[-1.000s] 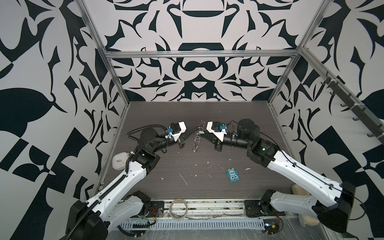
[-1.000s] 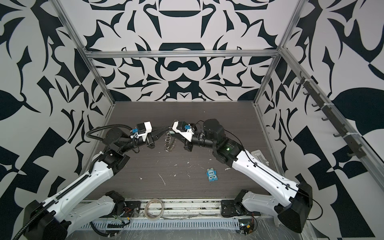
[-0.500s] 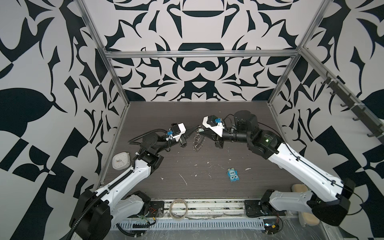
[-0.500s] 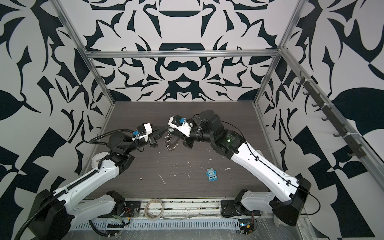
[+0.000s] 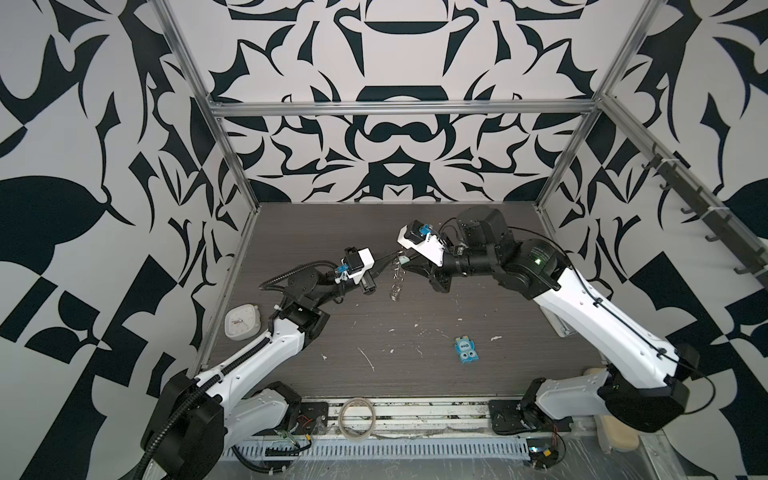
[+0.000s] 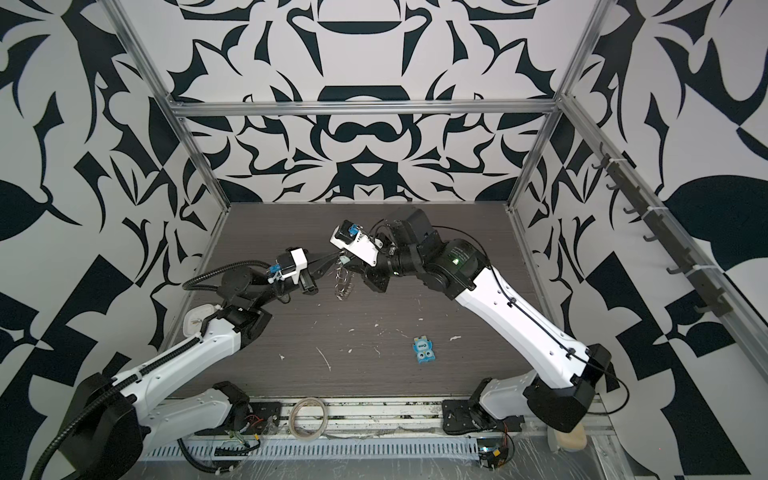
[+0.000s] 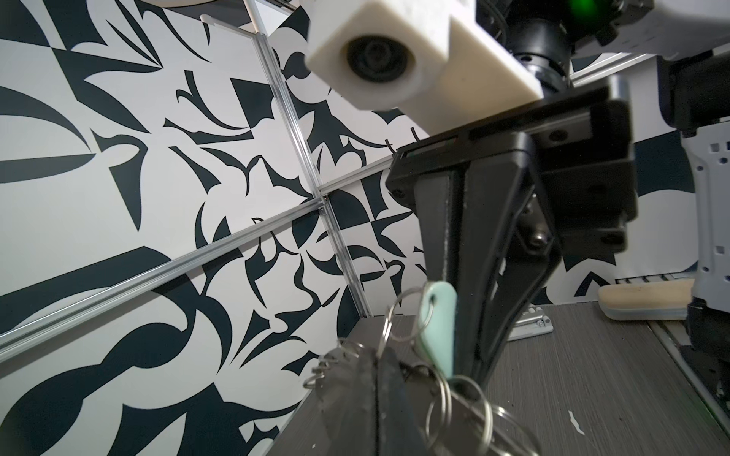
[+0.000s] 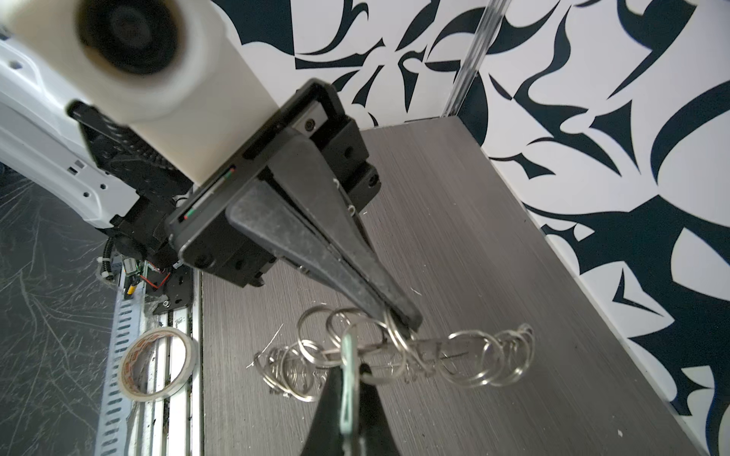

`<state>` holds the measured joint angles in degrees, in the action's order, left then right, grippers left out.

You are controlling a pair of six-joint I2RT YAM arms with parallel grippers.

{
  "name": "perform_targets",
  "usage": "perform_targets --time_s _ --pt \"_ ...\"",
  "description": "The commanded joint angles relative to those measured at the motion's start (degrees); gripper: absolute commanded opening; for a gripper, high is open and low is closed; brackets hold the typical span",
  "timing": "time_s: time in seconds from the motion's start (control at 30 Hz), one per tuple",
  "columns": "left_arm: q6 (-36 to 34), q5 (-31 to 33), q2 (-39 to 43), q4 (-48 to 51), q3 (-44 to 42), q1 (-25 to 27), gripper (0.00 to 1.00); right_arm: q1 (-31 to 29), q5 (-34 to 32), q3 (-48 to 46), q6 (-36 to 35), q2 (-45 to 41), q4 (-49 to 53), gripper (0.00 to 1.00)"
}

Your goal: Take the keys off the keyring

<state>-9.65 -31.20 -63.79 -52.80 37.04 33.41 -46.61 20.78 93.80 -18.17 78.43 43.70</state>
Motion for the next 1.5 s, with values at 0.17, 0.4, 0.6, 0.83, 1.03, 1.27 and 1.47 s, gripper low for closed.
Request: perform_targets --time_s 0.17,0.4,0.6,0.83,1.03,1.27,1.47 --pt "-3.97 5.39 -2.57 0.37 -0.75 2.00 0.00 -1.33 -2.29 9.23 1.96 2.90 11.63 0.00" --pt "-3.16 5.75 -3.25 -1.19 -1.18 2.10 0.00 -0.57 -7.29 10.34 1.39 5.81 18.22 0.00" --pt "-3.65 6.45 -3.47 -1.26 -2.28 2.18 0.00 0.79 -5.48 11.14 2.75 6.80 19.58 0.00" --pt "-6.31 8.53 -5.32 -1.61 -3.29 3.48 0.00 3.48 1.44 13.00 7.27 7.20 20.48 0.00" --pt "-7.03 10.08 -7.39 -4.40 -4.72 4.29 0.00 4.89 3.13 15.97 9.27 9.90 25.25 0.00" --pt "-7.09 11.79 -10.19 -8.09 -5.72 5.09 0.00 6.26 10.48 15.79 14.21 12.13 24.57 0.00" --pt "-6.53 13.89 -12.50 -12.70 -6.68 5.61 0.00 7.88 15.16 12.70 20.06 11.80 20.83 0.00"
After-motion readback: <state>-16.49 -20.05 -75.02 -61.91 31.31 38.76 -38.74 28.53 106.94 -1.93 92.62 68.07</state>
